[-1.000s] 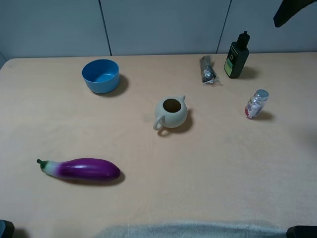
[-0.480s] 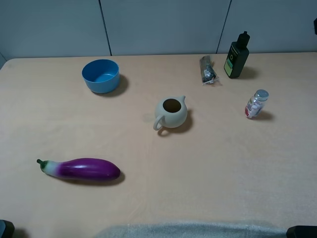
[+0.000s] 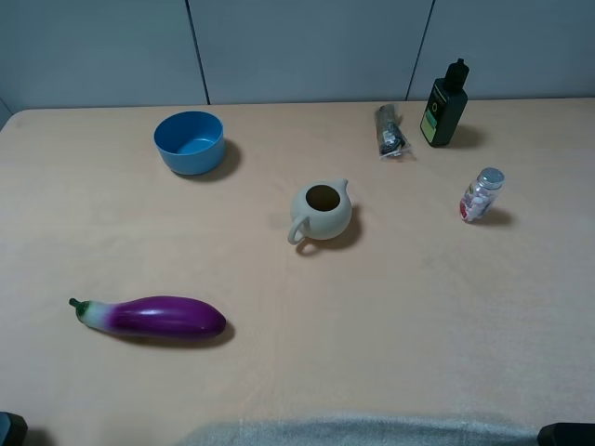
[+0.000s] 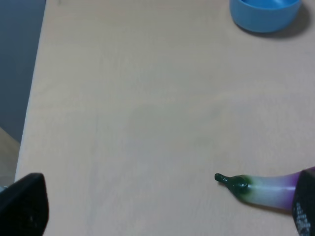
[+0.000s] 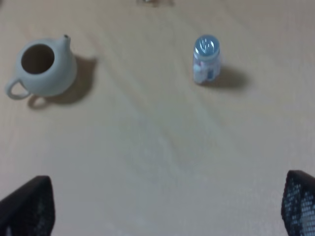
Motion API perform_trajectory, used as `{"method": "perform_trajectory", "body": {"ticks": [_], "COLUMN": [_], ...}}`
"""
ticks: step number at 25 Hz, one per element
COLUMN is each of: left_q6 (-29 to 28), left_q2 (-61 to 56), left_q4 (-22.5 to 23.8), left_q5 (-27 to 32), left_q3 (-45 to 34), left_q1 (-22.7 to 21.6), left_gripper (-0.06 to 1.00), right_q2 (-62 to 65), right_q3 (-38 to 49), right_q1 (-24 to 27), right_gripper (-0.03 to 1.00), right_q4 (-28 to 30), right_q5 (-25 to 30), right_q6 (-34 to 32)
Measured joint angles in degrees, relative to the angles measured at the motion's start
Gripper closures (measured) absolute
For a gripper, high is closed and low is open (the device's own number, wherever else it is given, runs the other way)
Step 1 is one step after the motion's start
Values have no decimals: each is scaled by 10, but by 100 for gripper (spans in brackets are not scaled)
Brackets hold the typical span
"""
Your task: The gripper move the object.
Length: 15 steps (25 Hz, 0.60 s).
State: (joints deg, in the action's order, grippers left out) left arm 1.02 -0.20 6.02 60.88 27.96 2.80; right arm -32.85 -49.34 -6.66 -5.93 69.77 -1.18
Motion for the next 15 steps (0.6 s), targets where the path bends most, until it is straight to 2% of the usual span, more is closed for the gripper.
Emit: {"method": "perform_trajectory", "body": {"ticks": [5,15], "left_q6": [0,0], "left_q2": [0,0], "left_q4": [0,0], "left_q5": [0,0], "left_q3": [0,0], "left_q1": [0,0], "left_gripper": [-5,-5], "right_q2": [118,306], "right_q3": [69,177], "right_q1": [0,0], "right_gripper": [28,28], "right_q4": [11,55], "right_q5": [-14,-124], "right_q6": [0,0]}}
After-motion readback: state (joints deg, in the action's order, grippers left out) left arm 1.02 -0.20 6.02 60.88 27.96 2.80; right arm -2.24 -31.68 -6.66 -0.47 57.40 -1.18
